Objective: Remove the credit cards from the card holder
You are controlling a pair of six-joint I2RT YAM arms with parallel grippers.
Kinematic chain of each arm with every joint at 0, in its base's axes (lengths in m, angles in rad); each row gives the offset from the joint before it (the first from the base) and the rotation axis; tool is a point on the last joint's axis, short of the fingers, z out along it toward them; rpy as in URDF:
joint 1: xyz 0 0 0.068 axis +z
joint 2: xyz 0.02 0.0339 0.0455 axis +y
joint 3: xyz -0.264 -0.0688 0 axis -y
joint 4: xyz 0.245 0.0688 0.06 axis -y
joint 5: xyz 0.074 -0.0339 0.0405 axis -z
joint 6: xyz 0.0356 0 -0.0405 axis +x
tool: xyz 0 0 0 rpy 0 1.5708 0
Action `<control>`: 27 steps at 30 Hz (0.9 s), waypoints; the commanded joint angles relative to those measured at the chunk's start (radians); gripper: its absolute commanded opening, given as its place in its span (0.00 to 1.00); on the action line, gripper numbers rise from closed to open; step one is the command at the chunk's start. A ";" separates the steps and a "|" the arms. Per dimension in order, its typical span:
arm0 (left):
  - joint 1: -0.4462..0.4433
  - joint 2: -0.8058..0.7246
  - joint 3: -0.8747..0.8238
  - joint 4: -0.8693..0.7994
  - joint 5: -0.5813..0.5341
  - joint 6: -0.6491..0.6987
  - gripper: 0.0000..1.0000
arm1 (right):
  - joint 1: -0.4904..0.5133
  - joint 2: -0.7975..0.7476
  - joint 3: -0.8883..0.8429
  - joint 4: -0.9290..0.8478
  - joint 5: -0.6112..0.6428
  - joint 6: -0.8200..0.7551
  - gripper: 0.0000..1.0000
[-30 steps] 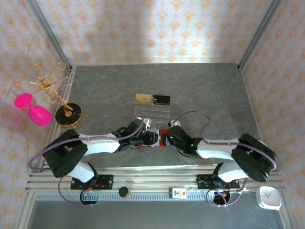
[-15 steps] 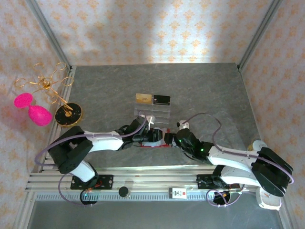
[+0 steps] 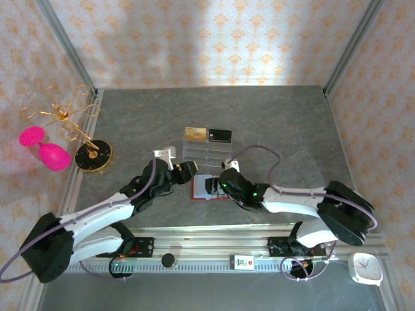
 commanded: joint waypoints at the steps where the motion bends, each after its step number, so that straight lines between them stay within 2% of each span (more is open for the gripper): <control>1: 0.009 -0.067 -0.022 -0.107 -0.096 0.045 0.64 | 0.035 0.104 0.092 -0.090 0.105 -0.003 0.85; 7: 0.012 -0.123 -0.044 -0.134 -0.089 0.054 0.65 | 0.062 0.213 0.187 -0.152 0.155 0.009 0.82; 21: 0.013 -0.133 -0.083 -0.109 -0.067 0.060 0.65 | 0.081 0.295 0.221 -0.164 0.104 -0.001 0.77; 27: 0.013 -0.120 -0.085 -0.094 -0.041 0.061 0.65 | 0.082 0.329 0.222 -0.175 0.092 -0.001 0.71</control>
